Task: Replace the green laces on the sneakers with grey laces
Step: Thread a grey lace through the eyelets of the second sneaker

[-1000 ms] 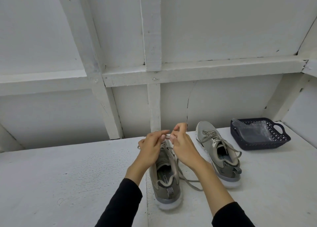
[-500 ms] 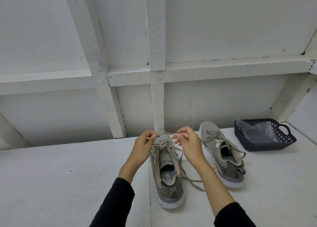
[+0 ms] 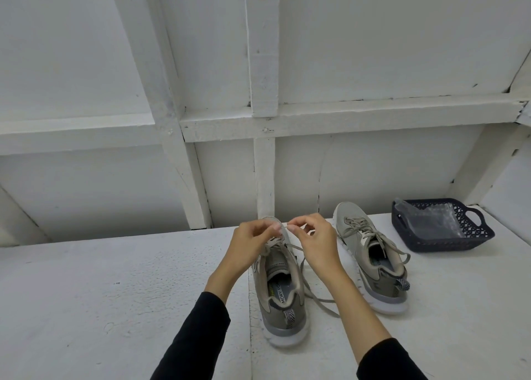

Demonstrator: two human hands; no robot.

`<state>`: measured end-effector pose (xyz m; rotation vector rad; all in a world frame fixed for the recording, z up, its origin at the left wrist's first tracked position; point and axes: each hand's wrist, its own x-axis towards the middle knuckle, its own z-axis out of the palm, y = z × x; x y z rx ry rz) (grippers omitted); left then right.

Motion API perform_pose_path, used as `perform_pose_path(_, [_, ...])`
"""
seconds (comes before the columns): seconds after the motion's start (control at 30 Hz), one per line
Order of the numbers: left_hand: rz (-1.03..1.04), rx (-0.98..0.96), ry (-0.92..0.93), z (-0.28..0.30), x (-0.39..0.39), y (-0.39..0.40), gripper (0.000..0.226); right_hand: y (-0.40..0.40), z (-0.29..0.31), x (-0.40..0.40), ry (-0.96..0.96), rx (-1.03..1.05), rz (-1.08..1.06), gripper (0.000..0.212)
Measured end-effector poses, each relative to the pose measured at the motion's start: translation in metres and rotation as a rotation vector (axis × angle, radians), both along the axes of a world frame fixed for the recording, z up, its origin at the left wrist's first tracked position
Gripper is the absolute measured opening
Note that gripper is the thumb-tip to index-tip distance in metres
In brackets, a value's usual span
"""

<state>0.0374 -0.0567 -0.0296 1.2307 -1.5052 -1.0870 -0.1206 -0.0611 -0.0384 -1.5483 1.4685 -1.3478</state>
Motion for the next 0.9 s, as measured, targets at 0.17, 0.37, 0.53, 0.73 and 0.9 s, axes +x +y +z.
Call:
perform_pose_path(0.17, [0.115,-0.019,-0.107,-0.01,0.004,-0.004,0.013,0.003,-0.004,0.005,-0.022,0.054,0.008,0.007])
perform_pose_path(0.37, [0.191,0.018,-0.291,-0.021,0.005,0.0,0.013,0.009,-0.027,0.006,0.144,0.289,0.091,0.014])
perform_pose_path(0.53, [0.24,-0.007,-0.423,-0.028,-0.009,0.008,0.014,0.013,-0.038,-0.005,-0.199,0.395,-0.01,0.014])
perform_pose_path(0.73, [0.246,-0.14,-0.672,-0.036,-0.028,0.021,0.017,0.017,-0.042,-0.008,-0.58,0.541,0.09,0.026])
perform_pose_path(0.9, [0.281,-0.134,-0.613,-0.05,-0.037,0.023,0.018,0.019,-0.046,-0.013,-0.652,0.538,0.123,0.023])
